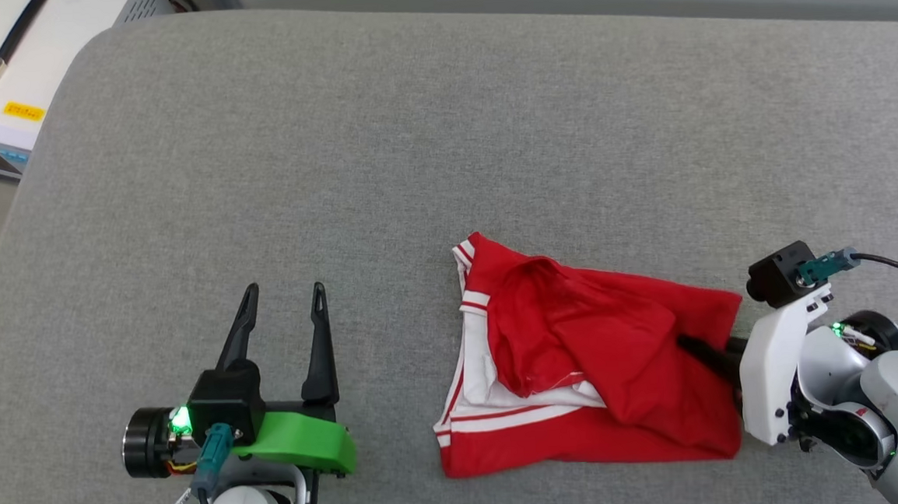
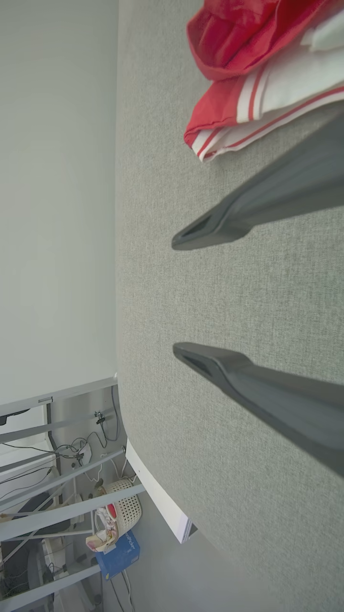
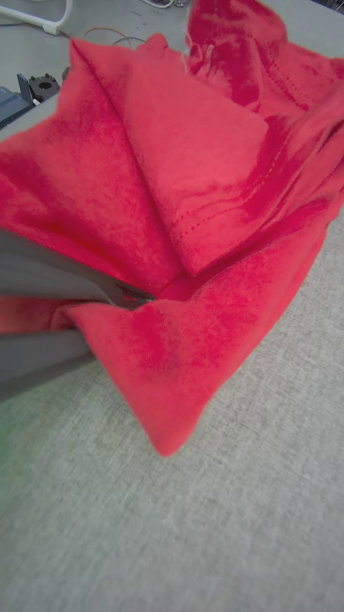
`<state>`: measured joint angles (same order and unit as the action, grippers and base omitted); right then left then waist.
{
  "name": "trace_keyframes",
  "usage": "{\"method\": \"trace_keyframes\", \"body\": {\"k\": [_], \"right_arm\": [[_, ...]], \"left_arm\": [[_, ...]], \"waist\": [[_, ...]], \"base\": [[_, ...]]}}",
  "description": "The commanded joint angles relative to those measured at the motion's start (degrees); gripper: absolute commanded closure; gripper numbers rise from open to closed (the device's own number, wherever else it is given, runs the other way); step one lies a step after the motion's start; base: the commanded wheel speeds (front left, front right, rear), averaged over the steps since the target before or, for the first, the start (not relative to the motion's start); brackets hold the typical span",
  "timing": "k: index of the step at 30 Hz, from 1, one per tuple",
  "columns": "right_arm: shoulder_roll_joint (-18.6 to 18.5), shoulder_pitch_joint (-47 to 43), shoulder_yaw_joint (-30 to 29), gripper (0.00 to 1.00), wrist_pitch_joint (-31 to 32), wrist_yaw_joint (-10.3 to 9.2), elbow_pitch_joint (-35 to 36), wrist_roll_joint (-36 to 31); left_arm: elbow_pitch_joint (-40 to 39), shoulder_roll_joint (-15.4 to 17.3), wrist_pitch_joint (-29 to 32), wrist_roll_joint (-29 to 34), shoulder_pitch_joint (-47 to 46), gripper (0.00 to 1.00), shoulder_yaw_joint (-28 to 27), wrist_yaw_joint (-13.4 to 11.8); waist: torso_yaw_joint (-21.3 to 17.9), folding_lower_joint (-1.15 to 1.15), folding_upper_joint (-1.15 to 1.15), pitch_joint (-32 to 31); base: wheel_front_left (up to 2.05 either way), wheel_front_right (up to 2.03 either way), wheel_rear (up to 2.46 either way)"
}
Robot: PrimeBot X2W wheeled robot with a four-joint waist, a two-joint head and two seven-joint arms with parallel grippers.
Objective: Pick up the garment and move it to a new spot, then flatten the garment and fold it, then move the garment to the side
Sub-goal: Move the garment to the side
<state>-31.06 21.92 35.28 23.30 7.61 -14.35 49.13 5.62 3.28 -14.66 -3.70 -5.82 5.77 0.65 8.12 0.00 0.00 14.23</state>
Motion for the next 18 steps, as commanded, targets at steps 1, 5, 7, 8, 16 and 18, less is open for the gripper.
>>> {"method": "trace_keyframes", "body": {"k": [1,5,7,8,16,18], "right_arm": [[-0.15,1.17,0.27,1.0,-1.89,-0.12,-0.73,-1.4],[-1.99,4.35,-0.01,1.0,-7.31,-0.12,0.55,-4.95],[-2.6,5.3,-0.02,1.0,-8.8,-0.12,1.72,-5.79],[-3.25,5.74,0.27,1.0,-9.14,-0.12,2.7,-6.49],[-9.28,7.44,0.51,1.0,-7.86,-0.12,10.69,-9.41],[-10.48,7.41,-0.4,1.0,-6.92,-0.12,12.34,-9.07]], "left_arm": [[0.13,-0.29,-0.34,-0.31,0.48,0.0,-0.08,-0.29],[0.19,-0.31,-0.34,-0.25,1.34,0.0,-0.06,-0.23],[0.18,-0.31,-0.34,-0.26,1.74,0.0,-0.2,-0.18],[0.13,-0.31,-0.34,-0.27,2.0,0.0,-0.26,-0.15],[-1.12,-0.33,-0.34,-0.31,3.0,0.0,-0.97,-0.35],[-1.45,-0.33,-0.34,-0.23,2.94,0.0,-1.21,-0.35]], "waist": [[-0.94,0.0,0.0,-1.34],[-2.41,0.0,0.0,-2.88],[-3.51,0.0,0.0,-3.6],[-4.19,0.0,0.0,-3.96],[-10.97,0.0,0.0,-4.11],[-12.89,0.0,0.0,-3.55]], "base": [[0.0,0.0,0.0],[0.0,0.0,0.0],[0.0,0.0,0.0],[0.0,0.0,0.0],[0.0,0.0,0.0],[0.0,0.0,0.0]]}}
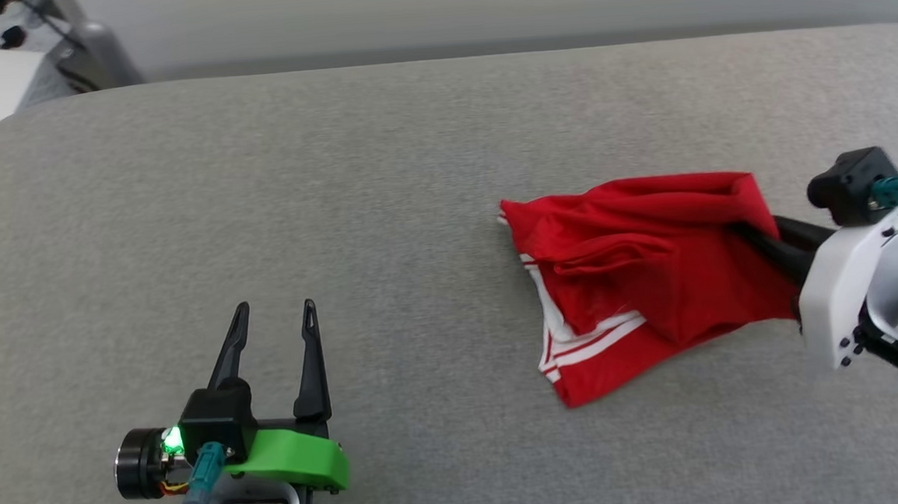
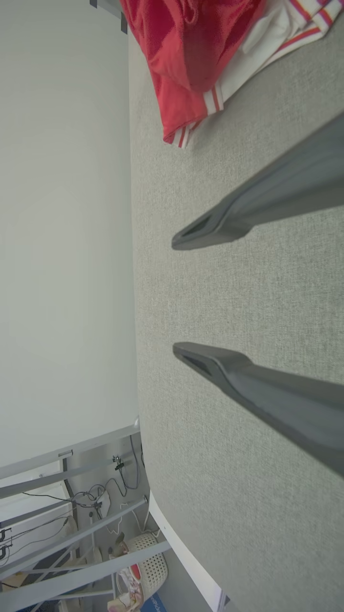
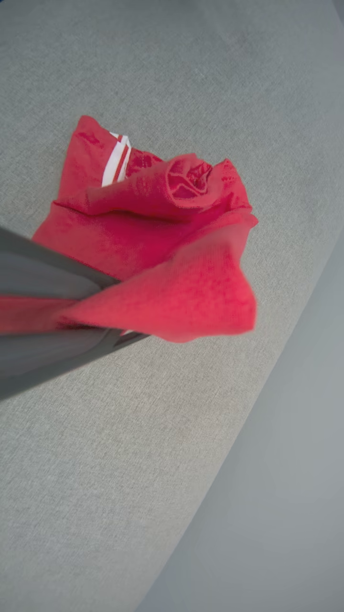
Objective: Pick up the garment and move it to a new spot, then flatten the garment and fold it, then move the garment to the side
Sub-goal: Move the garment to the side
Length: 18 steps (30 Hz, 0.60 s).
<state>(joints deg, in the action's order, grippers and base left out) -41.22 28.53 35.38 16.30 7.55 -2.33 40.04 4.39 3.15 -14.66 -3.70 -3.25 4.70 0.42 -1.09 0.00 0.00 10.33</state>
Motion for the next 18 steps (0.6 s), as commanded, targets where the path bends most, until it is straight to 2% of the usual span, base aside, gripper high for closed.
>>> {"method": "trace_keyframes", "body": {"k": [1,6,10,18], "right_arm": [[-0.92,0.78,-1.15,1.0,0.53,-0.06,1.11,0.19],[-2.53,0.21,-4.74,1.0,1.77,-0.06,2.26,1.2],[-3.49,-0.02,-8.25,1.0,2.5,-0.06,0.25,1.44],[-6.43,2.77,-13.9,1.0,3.79,-0.06,-9.74,0.94]], "left_arm": [[-0.39,-0.16,-0.34,-0.15,0.28,0.0,-0.29,-0.09],[-1.23,0.17,-0.34,0.26,-0.81,0.0,-0.98,0.05],[-1.94,0.63,-0.34,0.99,-2.36,0.0,-1.04,0.3],[-4.43,2.09,-0.34,2.28,-6.45,0.0,-0.9,0.92]], "waist": [[-4.86,0.0,0.0,0.85],[-9.22,0.0,0.0,3.56],[-11.34,0.0,0.0,6.7],[-11.19,0.0,0.0,14.16]], "base": [[0.0,0.0,0.0],[0.0,0.0,0.0],[0.0,0.0,0.0],[0.0,0.0,0.0]]}}
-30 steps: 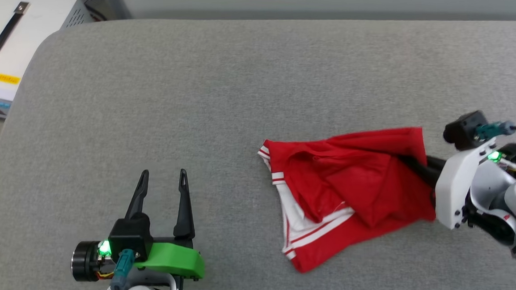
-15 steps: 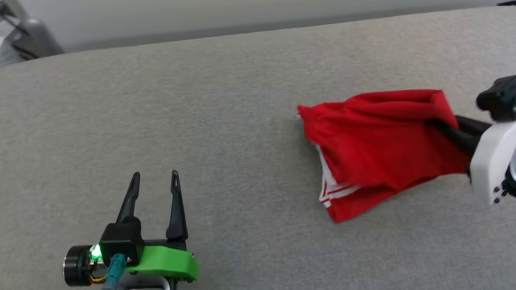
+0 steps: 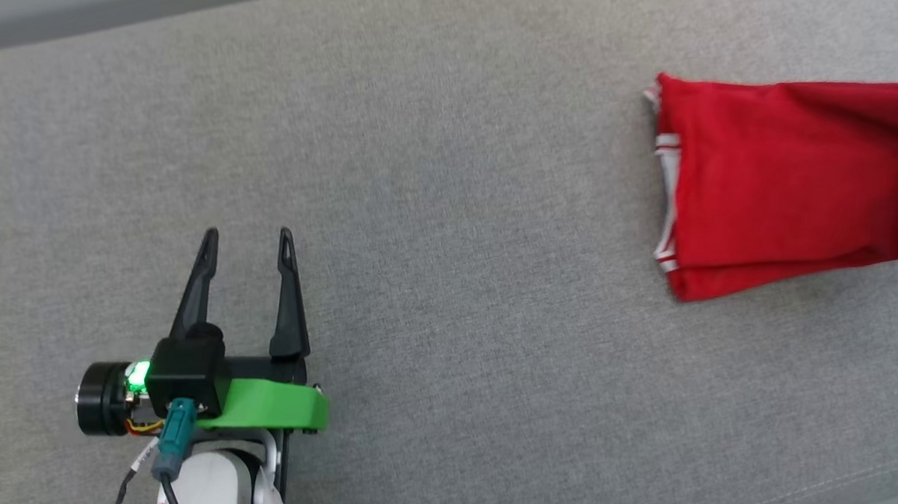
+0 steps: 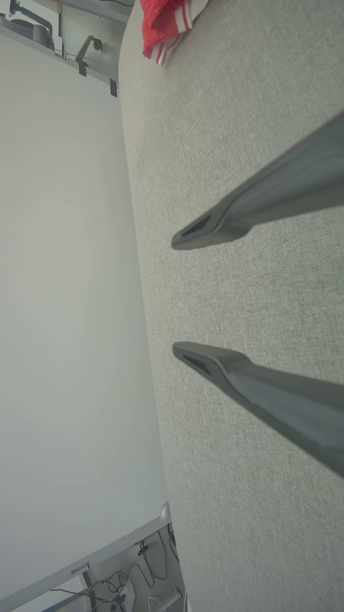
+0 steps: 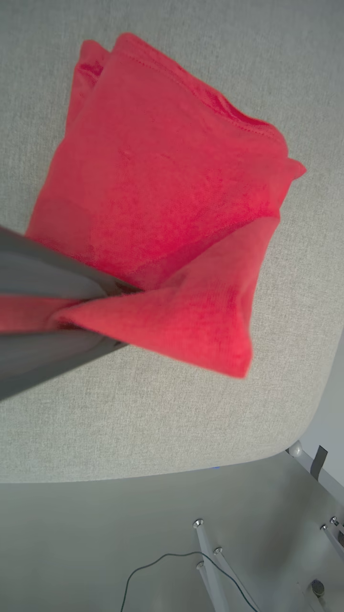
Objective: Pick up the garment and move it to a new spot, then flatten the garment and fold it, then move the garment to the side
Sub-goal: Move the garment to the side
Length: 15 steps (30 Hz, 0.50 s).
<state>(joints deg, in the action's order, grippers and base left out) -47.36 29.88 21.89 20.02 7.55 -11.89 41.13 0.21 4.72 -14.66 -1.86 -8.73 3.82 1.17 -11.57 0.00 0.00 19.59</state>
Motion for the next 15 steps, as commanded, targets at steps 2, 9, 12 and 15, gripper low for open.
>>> {"method": "trace_keyframes", "body": {"k": [2,9,12,15], "right_arm": [[-0.89,3.12,-1.39,1.0,-0.02,-0.06,-3.04,-0.92],[-3.68,10.7,-4.01,1.0,-0.91,-0.06,-15.58,-7.13],[-2.92,13.53,-6.7,1.0,-1.32,-0.06,-20.65,-8.16],[-2.6,16.22,-8.22,1.0,-2.6,-0.06,-24.71,-11.04]], "left_arm": [[-0.95,0.83,-0.34,0.74,-1.92,0.0,0.01,0.15],[-3.75,1.16,-0.34,0.98,-4.42,0.0,-0.08,-0.26],[-4.78,1.14,-0.34,1.23,-4.95,0.0,0.21,-0.5],[-5.54,1.38,-0.34,1.23,-5.4,0.0,0.07,-0.67]], "waist": [[-0.27,0.0,0.0,6.5],[1.47,0.0,0.0,11.78],[2.07,0.0,0.0,13.47],[2.29,0.0,0.0,14.58]], "base": [[0.0,0.0,0.0],[0.0,0.0,0.0],[0.0,0.0,0.0],[0.0,0.0,0.0]]}}
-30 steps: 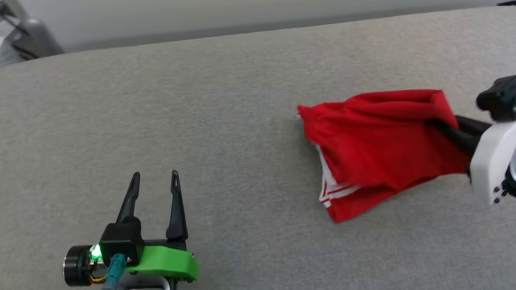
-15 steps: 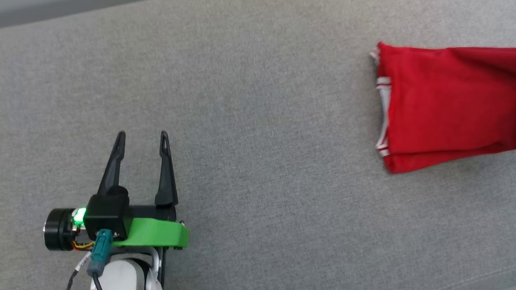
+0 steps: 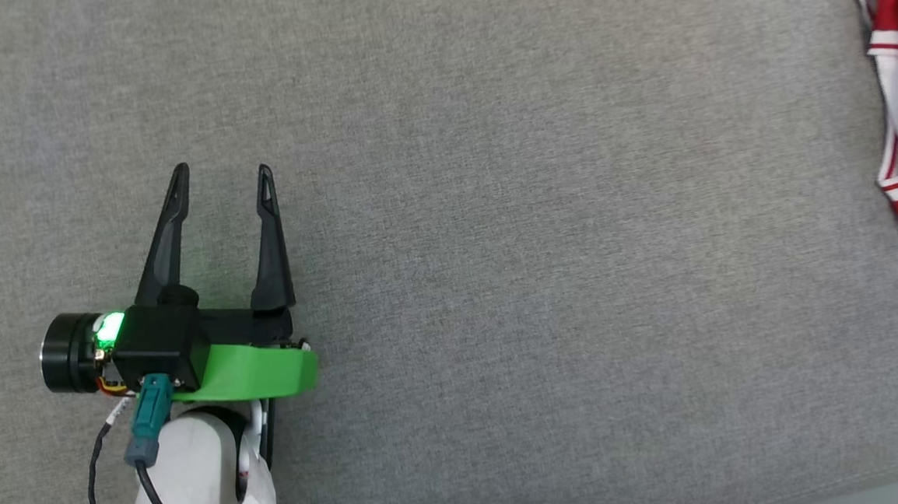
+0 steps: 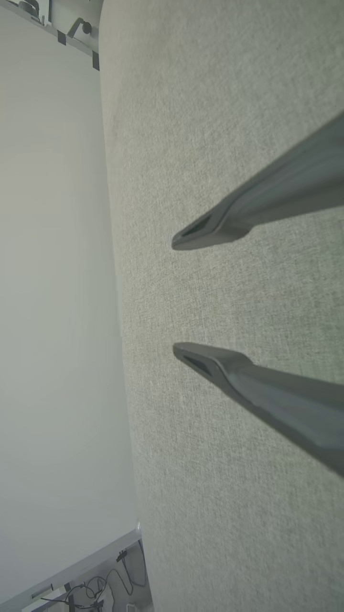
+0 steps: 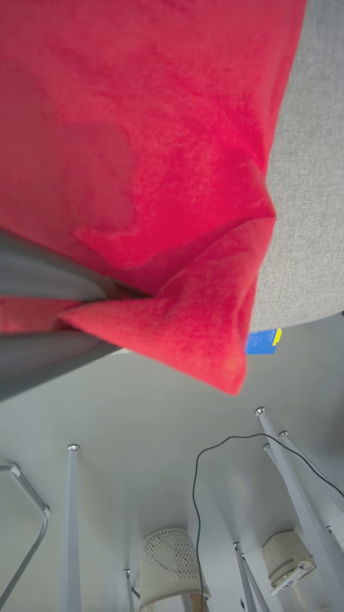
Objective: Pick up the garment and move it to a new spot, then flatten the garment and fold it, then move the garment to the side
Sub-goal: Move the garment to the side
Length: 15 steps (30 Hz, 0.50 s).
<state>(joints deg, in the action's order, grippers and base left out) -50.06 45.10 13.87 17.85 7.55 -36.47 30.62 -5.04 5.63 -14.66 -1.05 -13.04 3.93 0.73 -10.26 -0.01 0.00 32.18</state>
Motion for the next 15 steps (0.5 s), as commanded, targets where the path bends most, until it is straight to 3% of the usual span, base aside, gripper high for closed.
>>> {"method": "trace_keyframes", "body": {"k": [1,8,9,10,15], "right_arm": [[0.32,1.72,-0.49,1.0,-1.08,-0.06,-1.03,-1.31],[4.23,4.67,-2.15,1.0,-5.05,-0.06,-6.55,-4.04],[4.52,4.79,-2.47,0.7,-5.37,-0.06,-7.29,-4.36],[4.77,4.84,-2.66,0.0,-5.85,-0.06,-7.98,-4.86],[4.67,4.05,-4.22,0.0,-12.02,-0.06,-8.4,-7.37]], "left_arm": [[-0.47,0.54,-0.34,0.42,-1.14,0.0,-0.08,-0.28],[-0.73,1.01,-0.34,0.36,-0.95,0.0,-0.39,-0.73],[-0.69,1.0,-0.34,0.36,-0.79,0.0,-0.4,-0.84],[-0.59,0.96,-0.34,0.33,-0.55,0.0,-0.39,-0.97],[0.2,0.5,-0.34,-0.13,0.89,0.0,-0.04,-1.42]], "waist": [[1.0,0.01,0.0,2.15],[0.78,0.01,0.0,1.2],[0.77,0.01,0.0,0.75],[0.78,0.01,0.0,0.11],[1.55,0.01,0.0,-3.84]], "base": [[0.0,0.0,0.0],[0.0,0.0,0.0],[0.0,0.0,0.0],[0.0,0.0,0.0],[0.0,0.0,0.0]]}}
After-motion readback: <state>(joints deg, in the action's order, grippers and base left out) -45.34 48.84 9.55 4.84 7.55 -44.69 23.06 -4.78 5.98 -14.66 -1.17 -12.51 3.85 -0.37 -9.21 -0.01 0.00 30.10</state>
